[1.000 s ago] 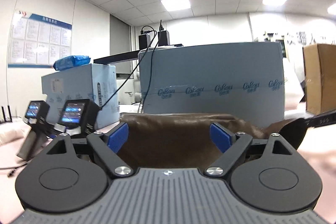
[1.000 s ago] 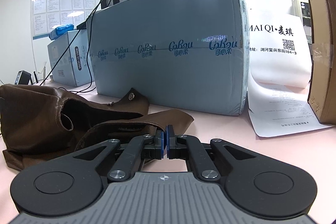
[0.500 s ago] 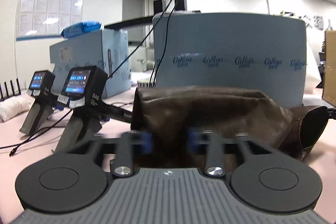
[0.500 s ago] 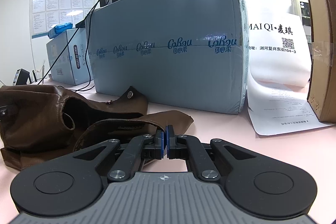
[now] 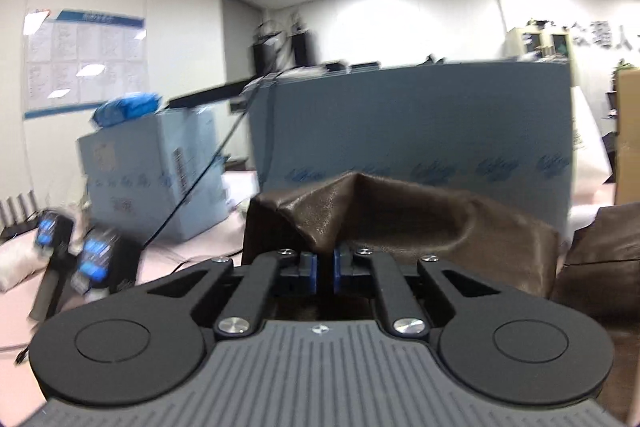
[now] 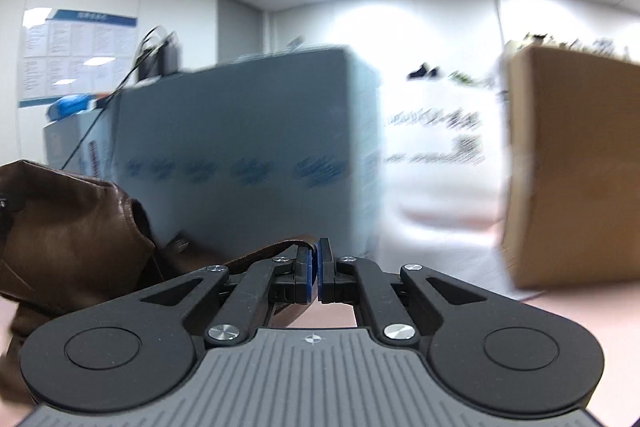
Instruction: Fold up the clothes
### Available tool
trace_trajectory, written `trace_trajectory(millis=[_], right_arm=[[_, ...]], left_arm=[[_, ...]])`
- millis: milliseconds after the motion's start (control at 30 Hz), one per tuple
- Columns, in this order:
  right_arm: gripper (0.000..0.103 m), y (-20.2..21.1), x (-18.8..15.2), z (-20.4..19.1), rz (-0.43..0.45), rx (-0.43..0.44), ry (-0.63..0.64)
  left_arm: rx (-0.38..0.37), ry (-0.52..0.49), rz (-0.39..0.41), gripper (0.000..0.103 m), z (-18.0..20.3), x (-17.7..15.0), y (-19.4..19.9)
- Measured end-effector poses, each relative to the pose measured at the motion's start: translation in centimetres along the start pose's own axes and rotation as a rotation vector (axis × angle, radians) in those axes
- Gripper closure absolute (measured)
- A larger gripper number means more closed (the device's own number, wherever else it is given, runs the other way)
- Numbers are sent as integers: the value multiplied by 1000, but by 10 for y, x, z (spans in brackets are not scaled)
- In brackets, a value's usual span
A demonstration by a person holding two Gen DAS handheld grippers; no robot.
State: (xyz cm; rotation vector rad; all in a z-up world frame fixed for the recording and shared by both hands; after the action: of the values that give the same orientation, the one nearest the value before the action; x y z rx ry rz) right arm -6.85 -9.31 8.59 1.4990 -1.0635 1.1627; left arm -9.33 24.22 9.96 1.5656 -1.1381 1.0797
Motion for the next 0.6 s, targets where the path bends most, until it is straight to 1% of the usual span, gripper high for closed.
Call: trace_trajectory(millis=[67, 167, 200, 333, 467, 533, 600], right_arm=[[100, 18, 10, 26, 25, -55, 3], [100, 45, 19, 64, 49, -138, 13], [100, 55, 22, 76, 55, -165, 18], [100, 90, 25, 116, 65, -268, 34], [100, 124, 25, 152, 70, -367, 49], [100, 136, 21, 165, 63, -389, 32], [100, 144, 14, 172, 31, -398, 32]], left_arm=[[-31, -5, 23, 96, 19, 10, 1], [-103, 4, 53, 96, 55, 25, 4], [-117, 7, 56, 96, 61, 27, 5], [-206, 12, 71, 96, 113, 39, 3], [-295, 0, 73, 96, 156, 44, 4], [-327, -22, 77, 96, 172, 44, 4], [-353, -48, 80, 96, 187, 45, 6]])
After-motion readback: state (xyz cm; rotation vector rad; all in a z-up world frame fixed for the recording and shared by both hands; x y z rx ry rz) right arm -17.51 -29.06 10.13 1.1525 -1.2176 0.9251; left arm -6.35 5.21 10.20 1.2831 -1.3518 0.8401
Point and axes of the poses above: each gripper's, at about its wrist camera, not at the fingertips, and y roughly against the way its jaws point, z to its right, x to its top, the point moved 2 cm from there along -y, roughly the way its jaws point, and after that the axes turned 6 degrees about -y, right-handed, at the moved point
